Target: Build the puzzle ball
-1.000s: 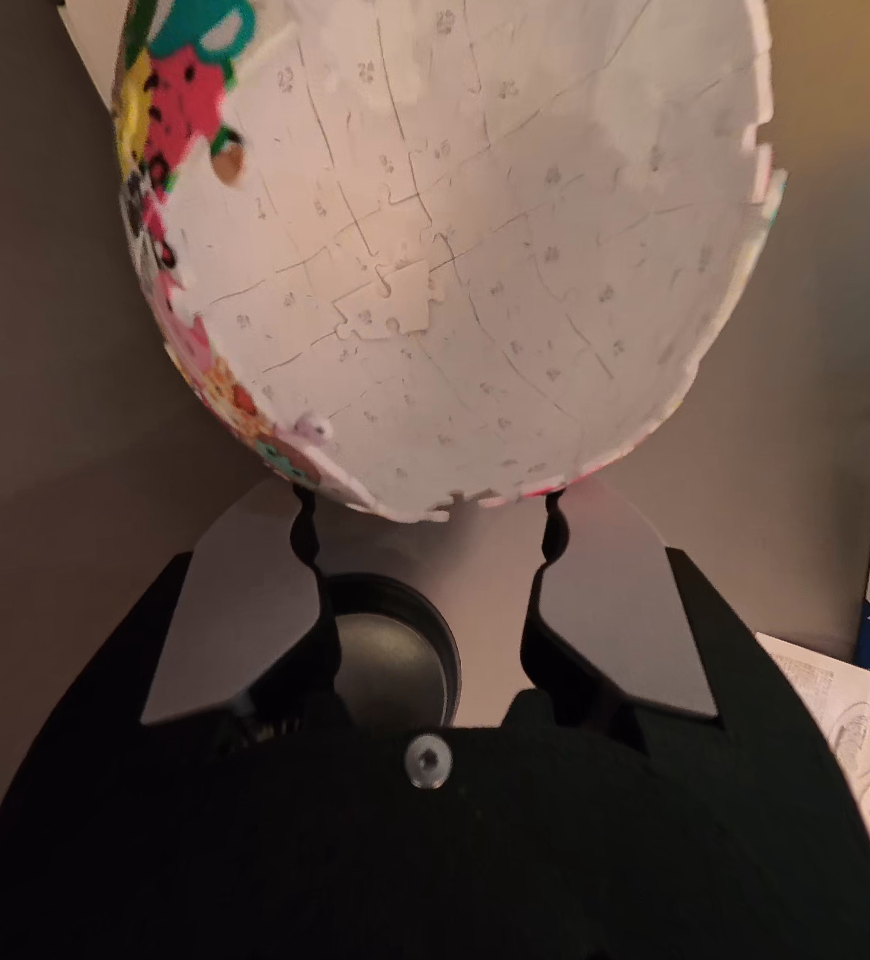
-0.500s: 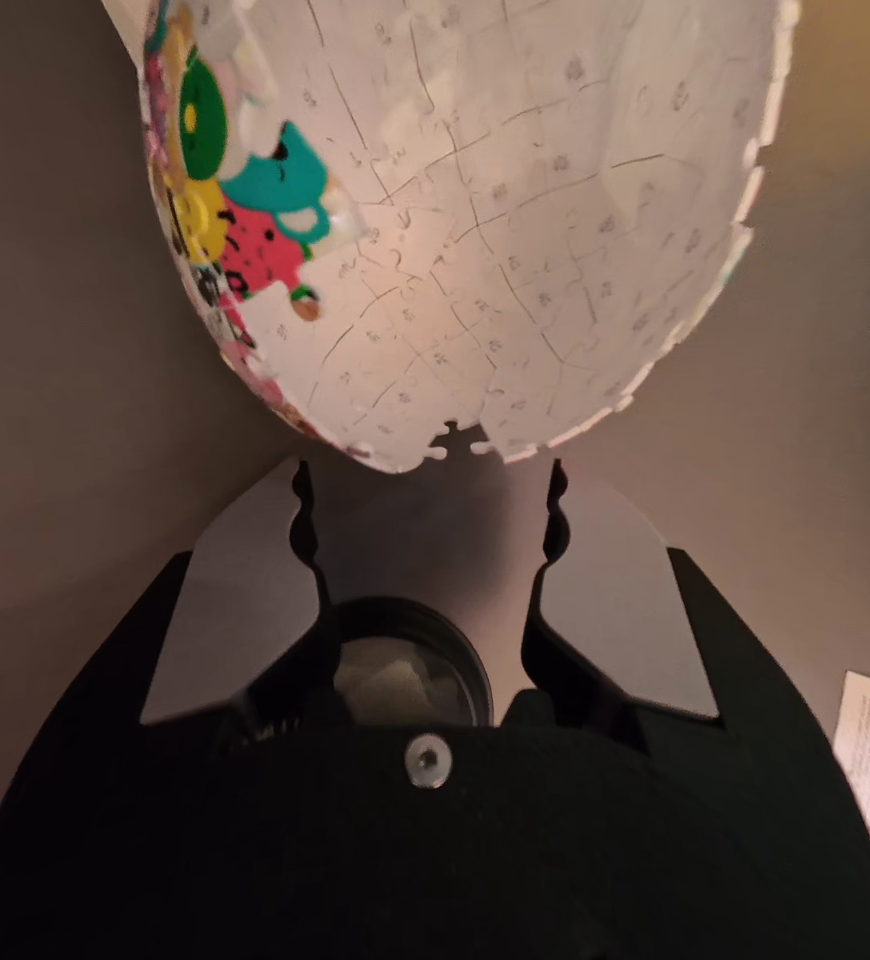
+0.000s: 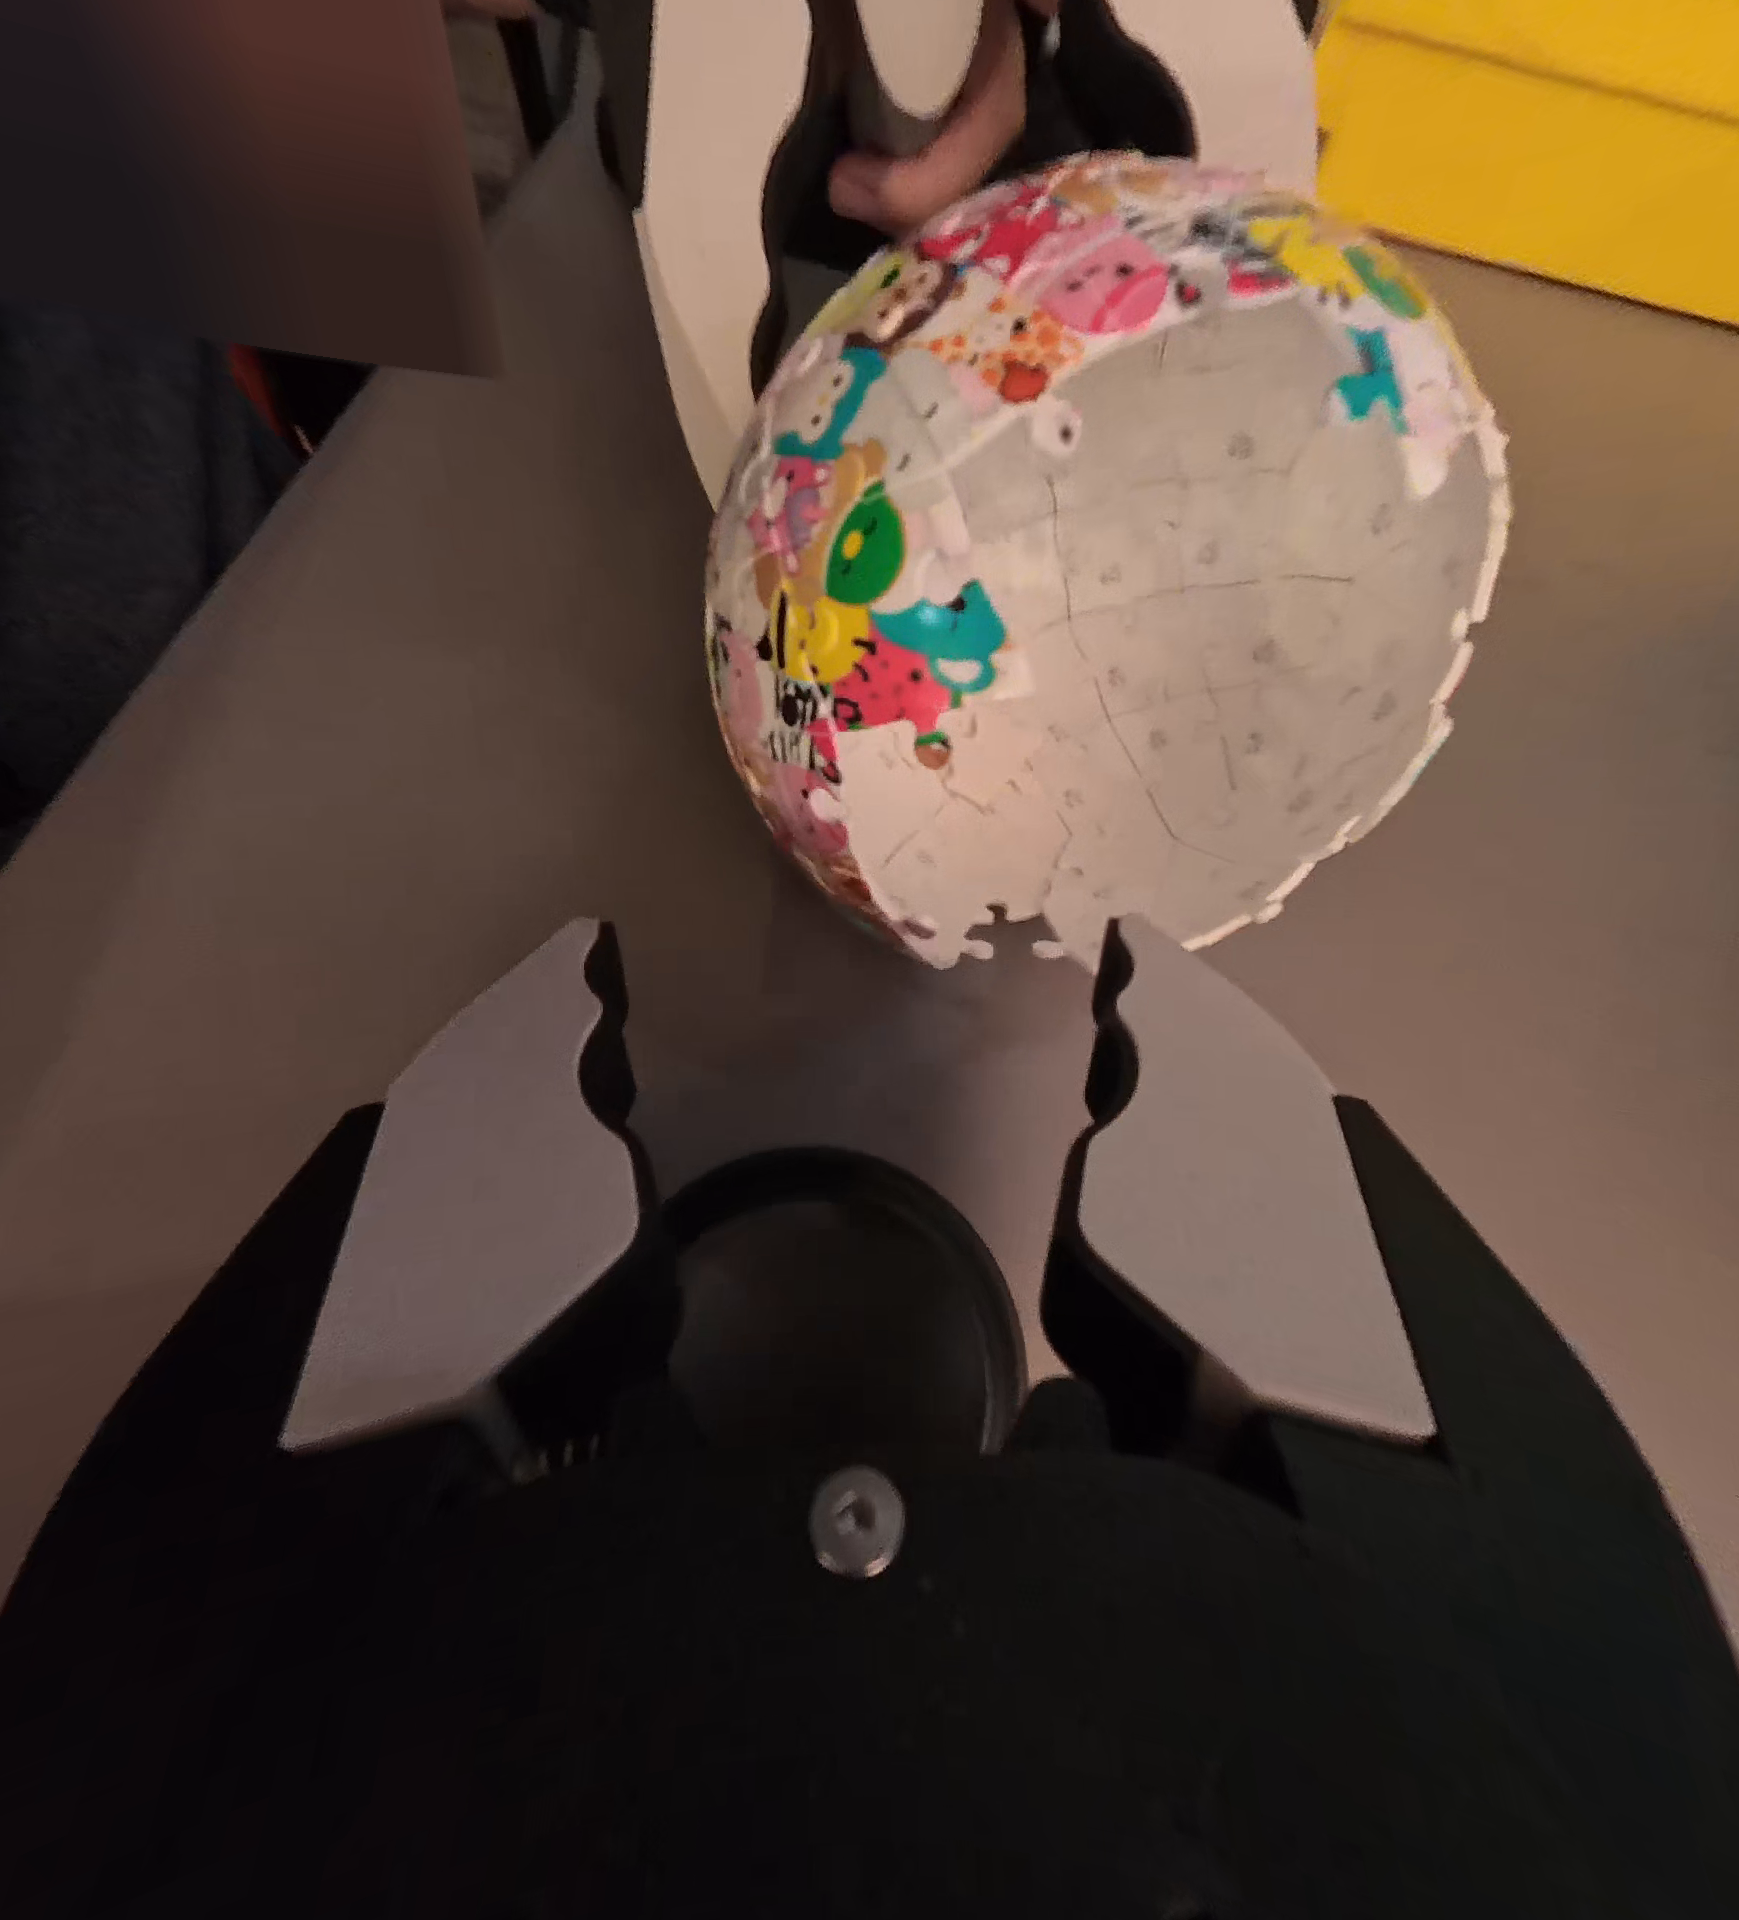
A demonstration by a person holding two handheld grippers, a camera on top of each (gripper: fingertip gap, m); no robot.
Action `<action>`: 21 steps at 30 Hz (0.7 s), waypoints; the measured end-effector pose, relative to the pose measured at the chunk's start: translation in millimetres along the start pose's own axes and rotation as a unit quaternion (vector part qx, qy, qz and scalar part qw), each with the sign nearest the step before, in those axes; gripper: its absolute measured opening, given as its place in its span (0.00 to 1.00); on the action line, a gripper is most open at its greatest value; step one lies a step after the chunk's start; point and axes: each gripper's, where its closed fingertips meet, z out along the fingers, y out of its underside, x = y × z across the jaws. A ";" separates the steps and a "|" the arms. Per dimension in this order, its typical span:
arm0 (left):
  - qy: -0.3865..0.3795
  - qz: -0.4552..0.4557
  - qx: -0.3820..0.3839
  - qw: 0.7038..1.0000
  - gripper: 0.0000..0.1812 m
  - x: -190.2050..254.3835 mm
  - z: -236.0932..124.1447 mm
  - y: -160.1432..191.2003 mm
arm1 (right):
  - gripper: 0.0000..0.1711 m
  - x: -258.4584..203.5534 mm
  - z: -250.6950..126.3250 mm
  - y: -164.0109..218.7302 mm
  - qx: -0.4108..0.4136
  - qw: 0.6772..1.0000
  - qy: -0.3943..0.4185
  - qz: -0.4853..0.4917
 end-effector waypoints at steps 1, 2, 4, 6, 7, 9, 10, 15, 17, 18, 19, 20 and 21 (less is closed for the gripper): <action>0.001 0.001 0.001 1.000 0.59 -0.6 0.6 -0.5 | 0.50 -1.1 -3.3 -3.3 0.017 1.000 -0.012 0.007; 0.001 0.003 0.002 1.000 0.59 -1.2 1.0 -1.1 | 0.47 -3.1 -7.2 -6.7 0.033 0.999 -0.030 0.016; 0.003 0.005 0.004 1.000 0.59 -3.0 1.7 -2.5 | 0.42 -3.6 -17.0 -13.1 0.066 0.996 -0.055 0.030; 0.004 0.003 0.004 1.000 0.59 -4.9 2.5 -3.5 | 0.31 2.1 -28.3 -19.2 0.096 0.992 -0.065 0.042; 0.005 0.005 0.005 1.000 0.59 -5.4 2.8 -4.6 | 0.23 7.3 -33.7 -22.0 0.109 0.991 -0.064 0.044; 0.007 0.013 0.007 1.000 0.59 -5.2 3.5 -6.7 | 0.08 19.5 -41.6 -25.3 0.122 0.991 -0.051 0.036; 0.007 0.017 0.007 1.000 0.59 -5.1 3.9 -7.3 | 0.01 27.8 -43.9 -26.2 0.122 0.992 -0.034 0.028; -0.003 0.011 0.009 1.000 0.58 -6.4 4.6 -5.2 | 0.09 64.6 -34.5 -22.1 0.085 0.994 0.040 0.057; -0.010 0.003 0.010 1.000 0.58 -6.7 3.1 -3.5 | 0.21 74.5 -28.6 -17.2 0.067 0.988 0.059 0.123; -0.015 -0.001 0.010 1.000 0.58 -6.9 2.3 -2.4 | 0.30 77.1 -25.7 -14.1 0.057 0.984 0.066 0.155; -0.020 -0.006 0.009 1.000 0.58 -6.7 1.7 -1.2 | 0.32 81.2 -23.2 -8.0 0.039 0.977 0.078 0.195; -0.026 -0.009 0.008 1.000 0.58 -6.3 1.0 0.2 | 0.32 80.9 -20.3 -4.9 0.027 0.971 0.075 0.226; -0.031 -0.011 0.007 0.999 0.58 -5.8 0.4 1.7 | 0.33 79.4 -17.4 -3.6 0.021 0.964 0.069 0.257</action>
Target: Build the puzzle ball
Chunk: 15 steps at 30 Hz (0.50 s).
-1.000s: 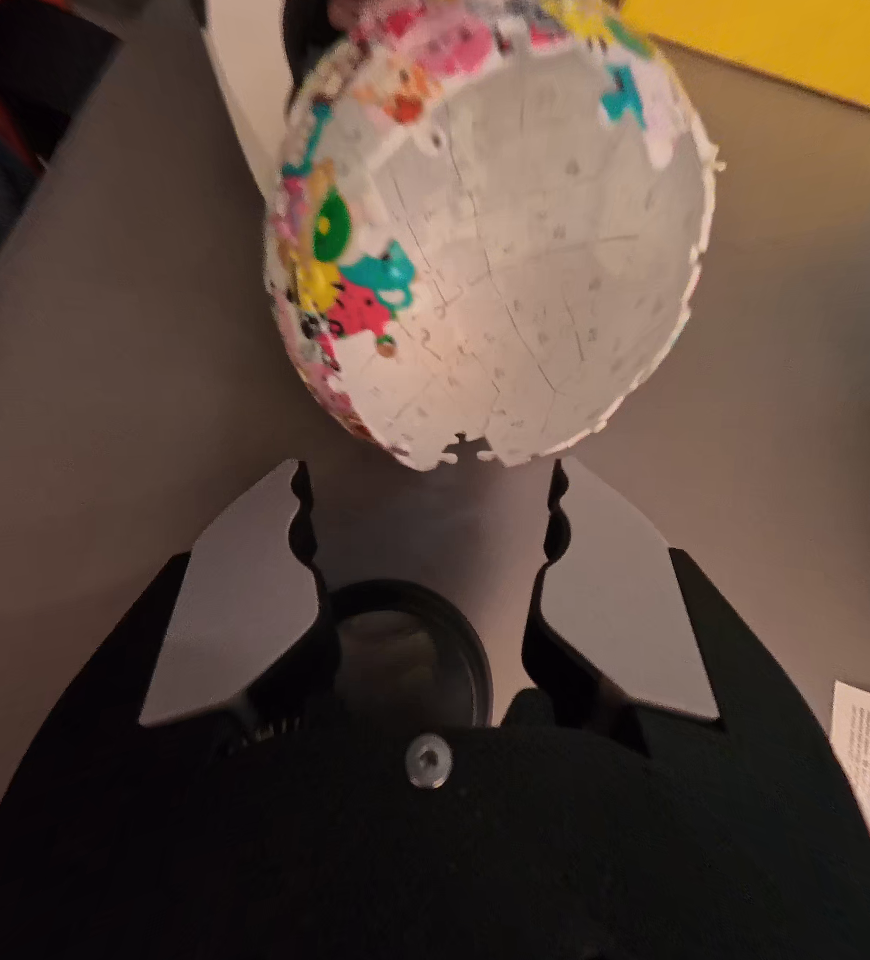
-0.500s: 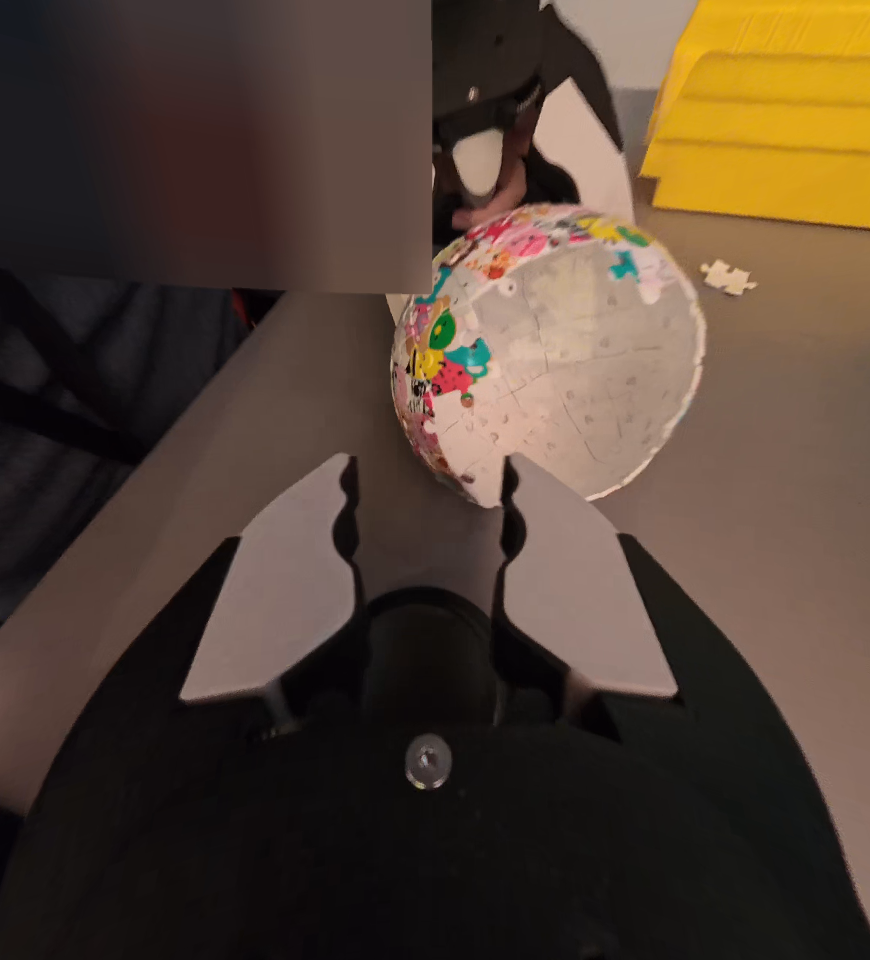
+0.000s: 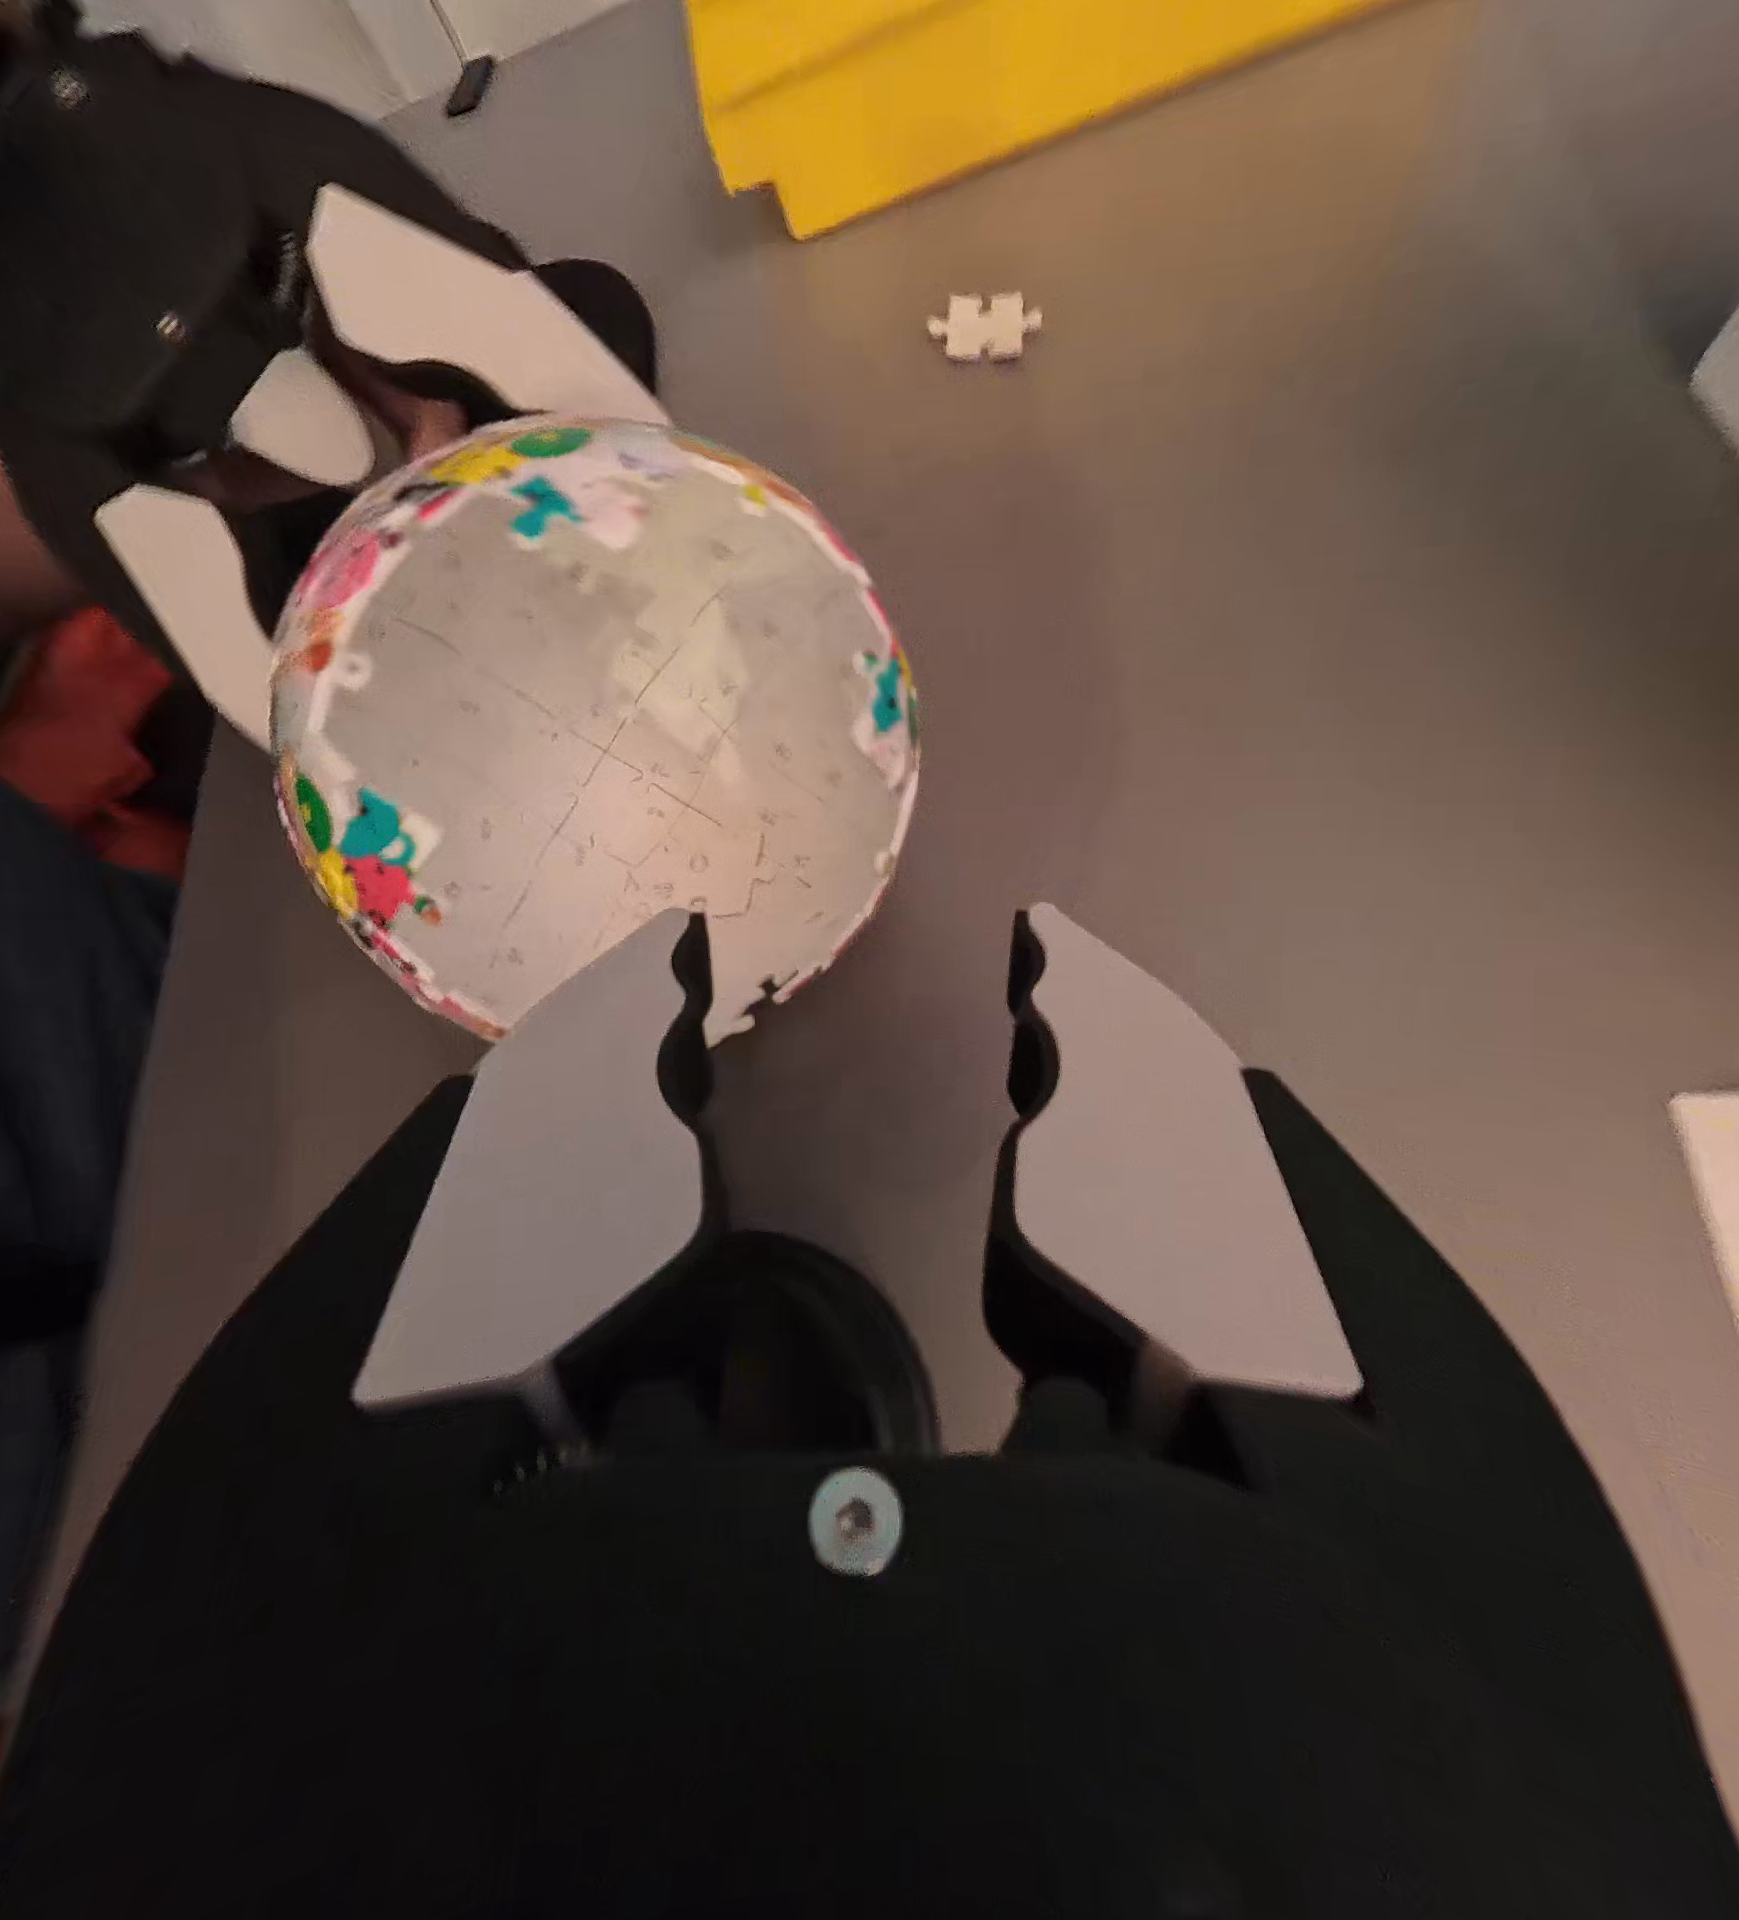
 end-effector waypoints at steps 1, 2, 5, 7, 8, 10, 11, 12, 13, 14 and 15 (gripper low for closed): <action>-0.005 0.000 -0.001 1.000 0.58 0.3 -0.8 1.9 | 0.33 -0.2 2.3 1.4 -0.010 0.999 -0.001 0.032; -0.011 0.000 -0.004 1.000 0.58 0.9 -1.7 4.0 | 0.33 -3.2 4.4 2.3 -0.019 0.998 -0.010 0.060; -0.028 -0.002 -0.010 1.000 0.58 2.6 -4.4 10.3 | 0.33 -7.2 9.4 4.5 -0.053 0.991 -0.015 0.119; -0.043 0.001 -0.015 0.999 0.58 4.2 -5.7 14.1 | 0.31 -6.7 13.0 6.4 -0.072 0.989 0.001 0.132; -0.052 0.007 -0.017 0.998 0.58 5.2 -6.3 15.5 | 0.30 -8.1 14.8 8.3 -0.086 0.987 0.009 0.134; -0.071 0.019 -0.020 0.997 0.58 7.6 -7.5 17.0 | 0.28 -15.8 18.0 9.7 -0.107 0.985 0.015 0.136; -0.079 0.022 -0.019 0.996 0.58 8.7 -7.9 17.2 | 0.27 -20.7 19.3 8.7 -0.114 0.984 0.015 0.136; -0.085 0.025 -0.017 0.996 0.58 9.7 -8.3 17.0 | 0.27 -24.7 20.4 7.3 -0.119 0.984 0.018 0.135; -0.090 0.027 -0.014 0.995 0.58 10.6 -8.6 16.9 | 0.25 -27.7 21.7 7.4 -0.128 0.983 0.024 0.132; -0.094 0.027 -0.012 0.995 0.58 11.3 -8.8 16.8 | 0.24 -29.7 23.3 7.9 -0.138 0.982 0.031 0.128; -0.095 0.028 -0.008 0.995 0.57 12.3 -9.3 16.3 | 0.23 -30.0 25.2 9.0 -0.148 0.980 0.042 0.123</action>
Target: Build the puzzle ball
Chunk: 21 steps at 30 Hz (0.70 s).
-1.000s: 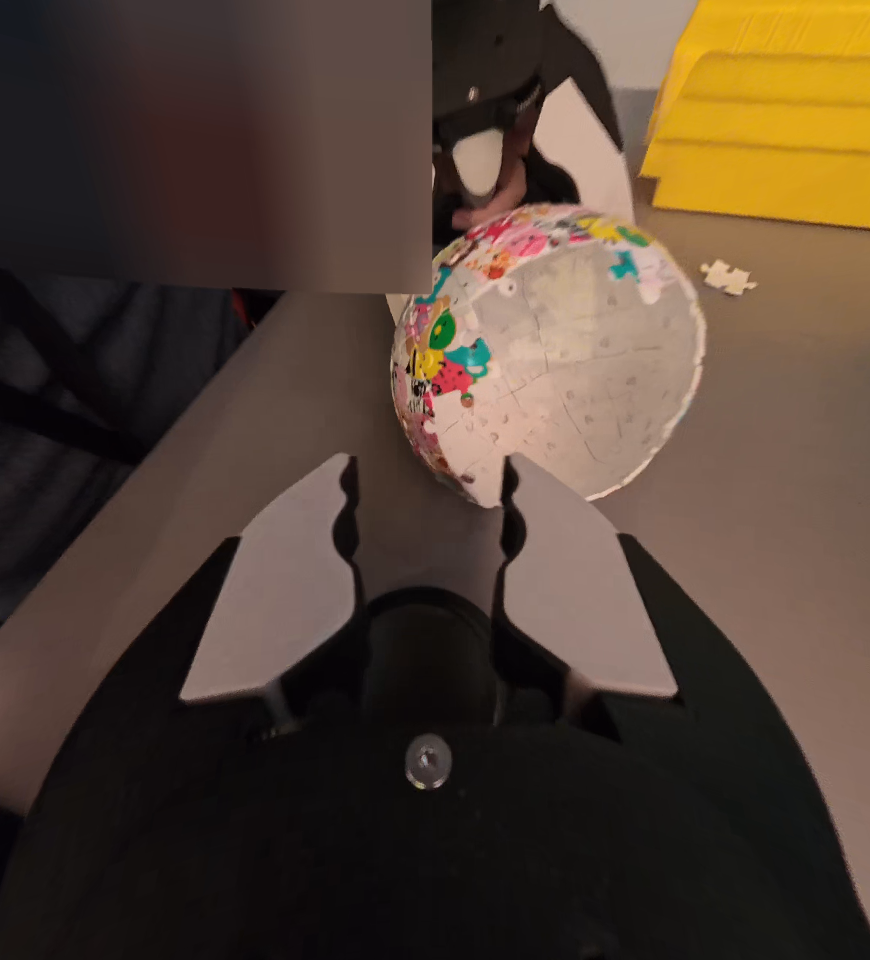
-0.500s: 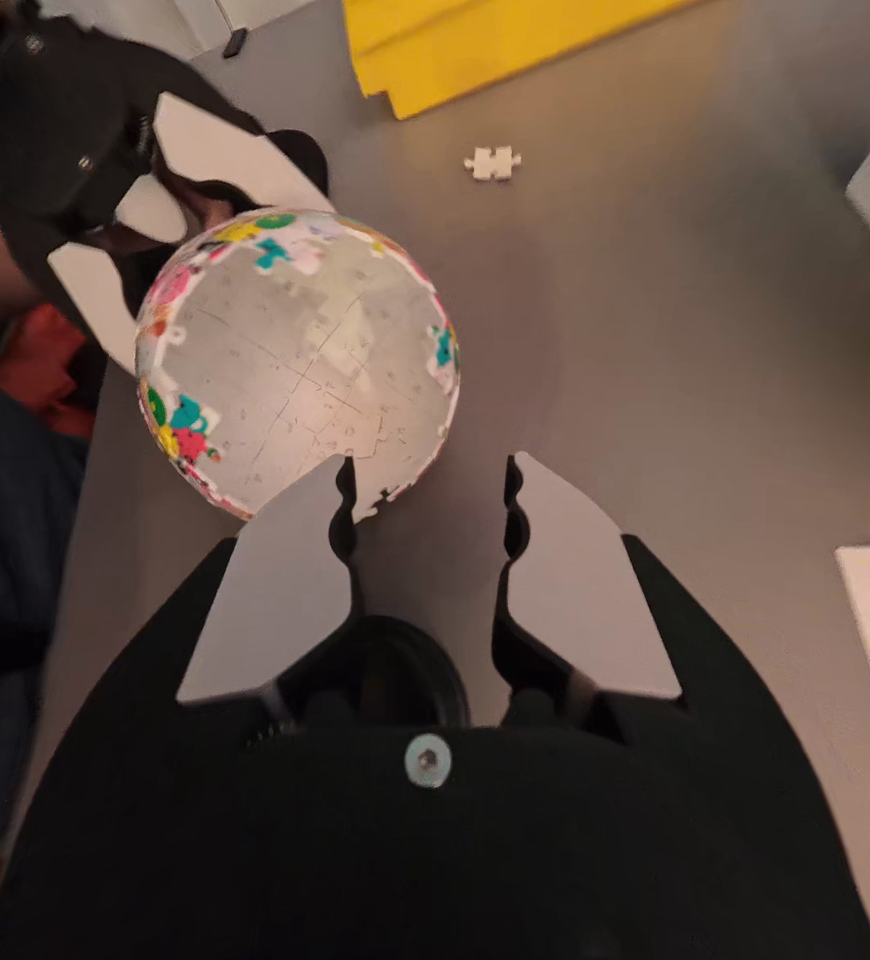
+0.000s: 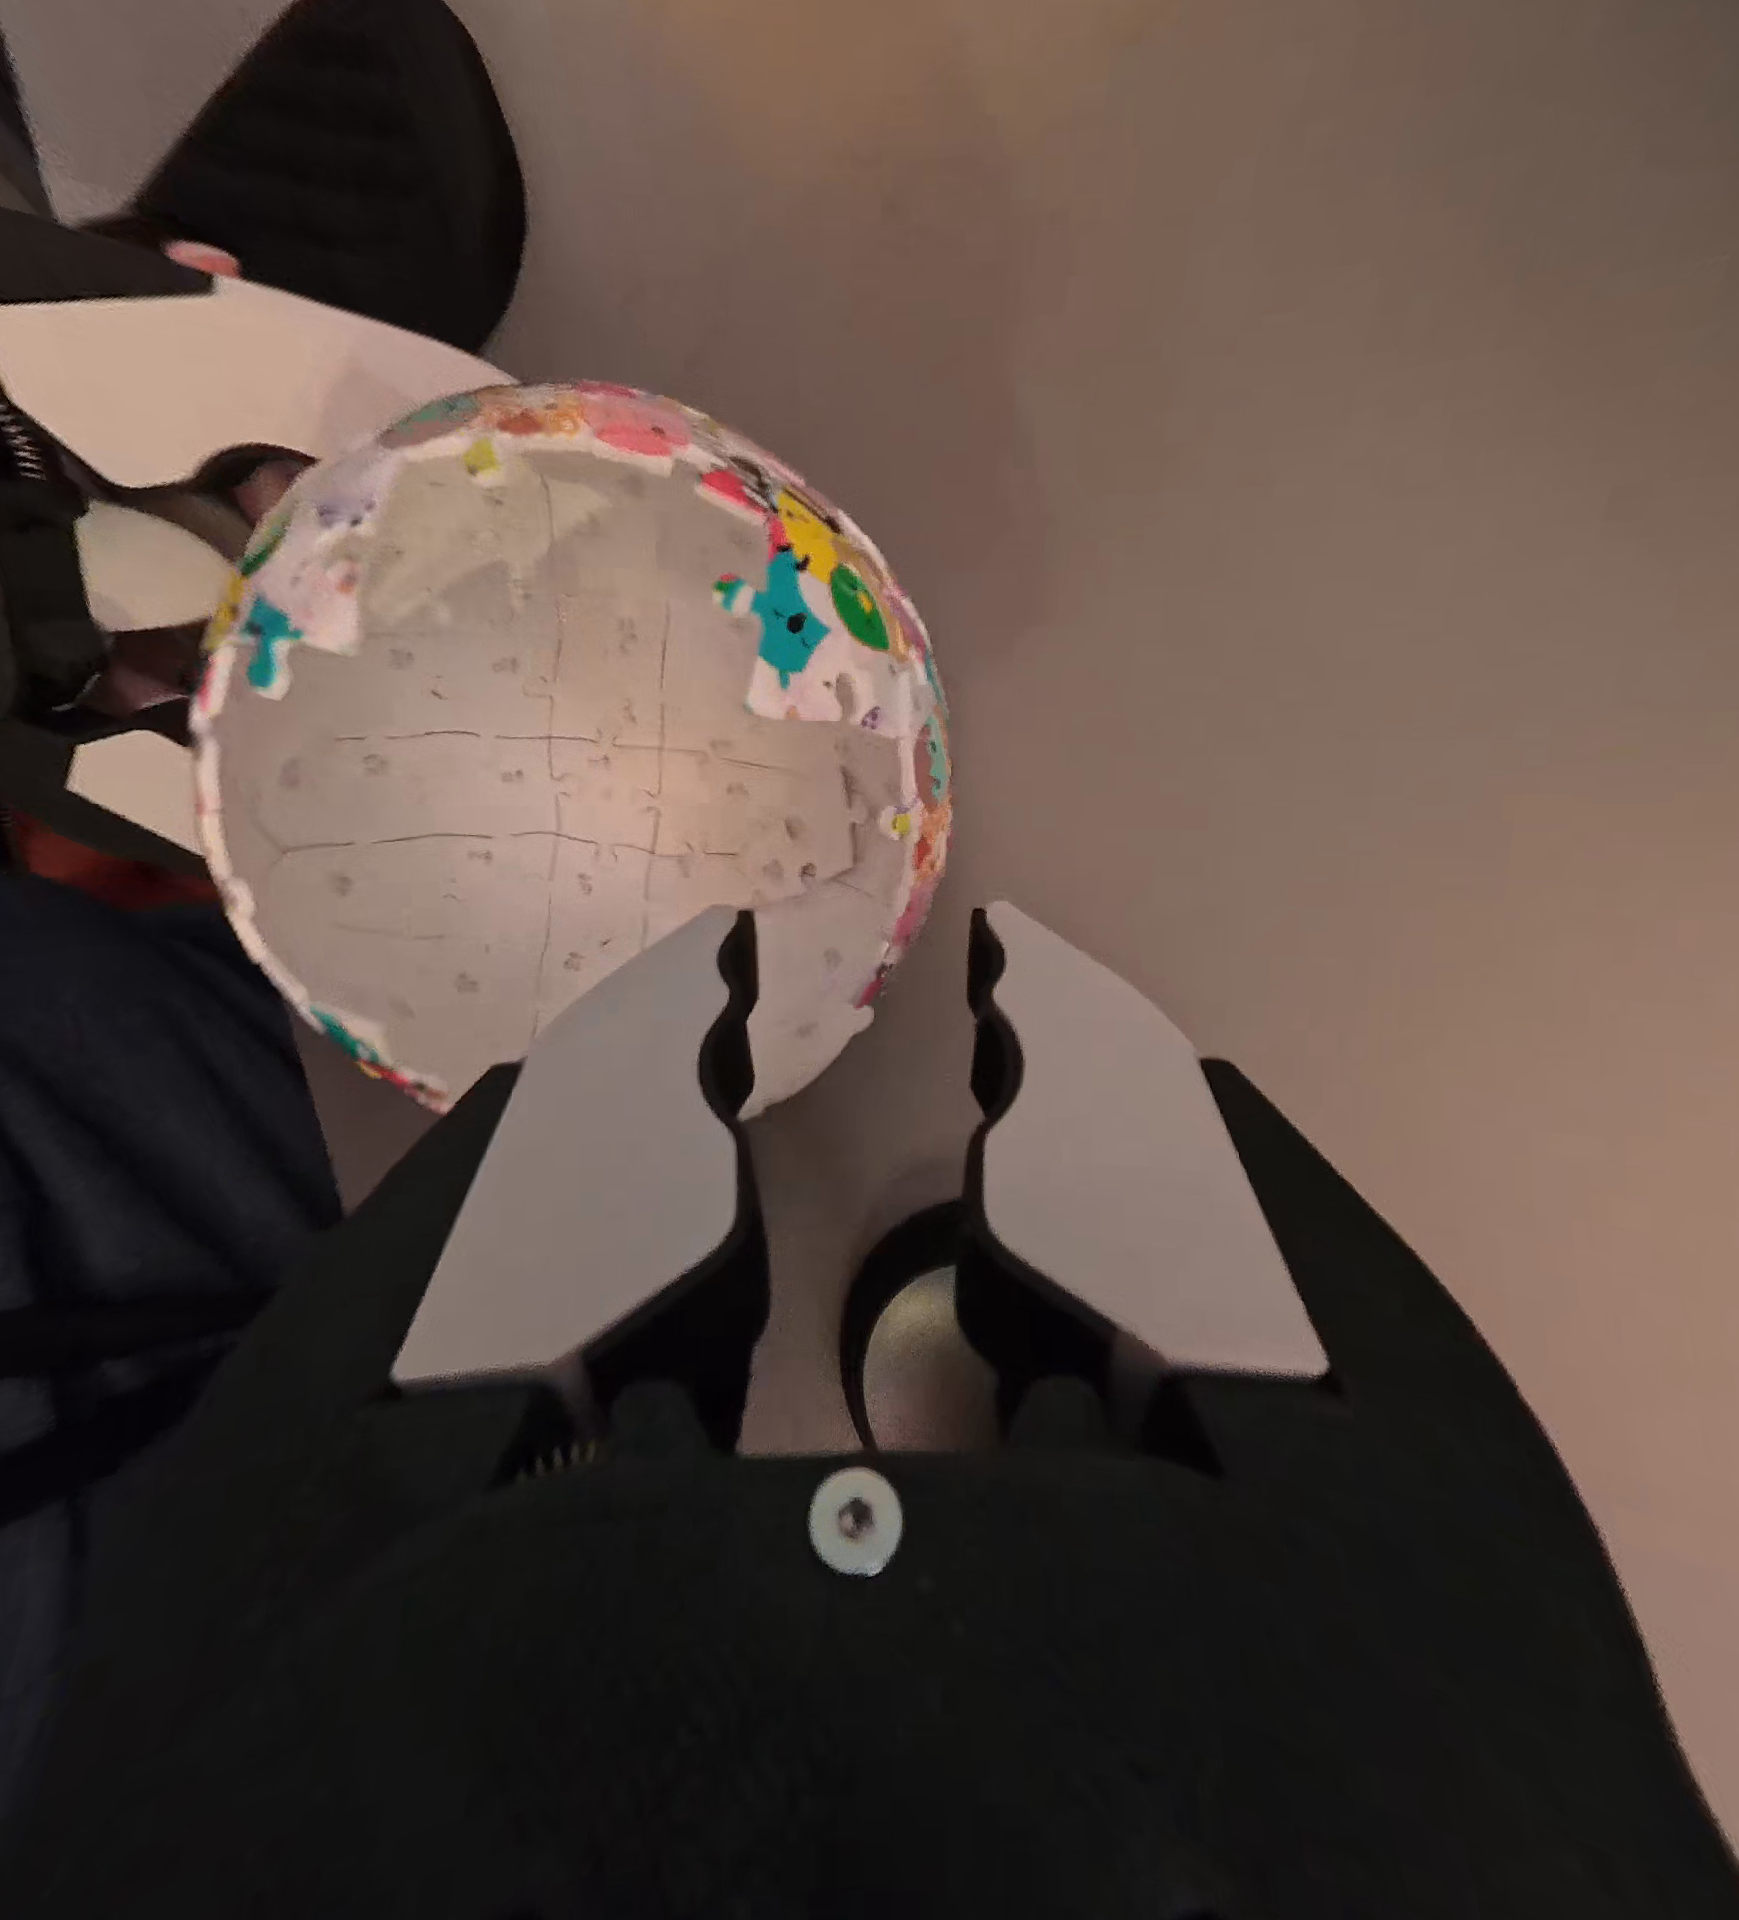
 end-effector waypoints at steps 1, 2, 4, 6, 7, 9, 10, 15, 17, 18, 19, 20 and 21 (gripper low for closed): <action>0.000 0.001 0.003 1.000 0.57 0.7 -0.9 -0.1 | 0.22 2.1 2.2 1.4 -0.013 1.000 0.016 -0.005; 0.000 0.001 0.003 1.000 0.57 1.0 -1.7 0.4 | 0.22 5.1 4.3 1.6 -0.023 0.999 0.031 -0.010; 0.000 0.002 0.004 1.000 0.56 1.5 -3.0 1.9 | 0.22 8.5 8.9 0.5 -0.037 0.998 0.040 -0.010; 0.000 0.002 0.005 1.000 0.56 1.7 -3.5 2.7 | 0.22 11.4 14.7 -0.4 -0.046 0.998 0.040 -0.007; -0.001 0.003 0.006 1.000 0.56 1.8 -3.6 2.5 | 0.23 11.3 17.8 1.1 -0.056 0.998 0.037 -0.005; -0.002 0.005 0.009 1.000 0.56 2.2 -3.3 1.5 | 0.23 10.9 23.0 4.0 -0.072 0.997 0.039 -0.005; -0.003 0.005 0.010 1.000 0.56 2.5 -3.1 0.7 | 0.22 10.1 24.7 5.2 -0.080 0.996 0.043 -0.005; -0.006 0.015 0.018 1.000 0.56 4.8 -3.4 -3.1 | 0.16 13.8 27.2 11.9 -0.127 0.989 0.069 -0.023; -0.003 0.014 0.021 1.000 0.55 5.0 -3.8 -2.9 | 0.14 16.0 26.8 12.4 -0.145 0.986 0.070 -0.037; -0.003 0.013 0.022 1.000 0.55 4.8 -3.9 -2.5 | 0.13 16.1 27.0 11.3 -0.150 0.986 0.066 -0.044; -0.001 0.011 0.023 1.000 0.55 4.7 -3.7 -2.3 | 0.13 15.5 27.4 10.5 -0.154 0.985 0.059 -0.049; -0.001 0.009 0.024 1.000 0.55 4.5 -3.6 -2.3 | 0.13 15.0 28.3 9.6 -0.159 0.985 0.051 -0.054; 0.000 0.008 0.025 1.000 0.55 4.4 -3.5 -2.5 | 0.13 15.1 28.7 9.0 -0.163 0.984 0.048 -0.057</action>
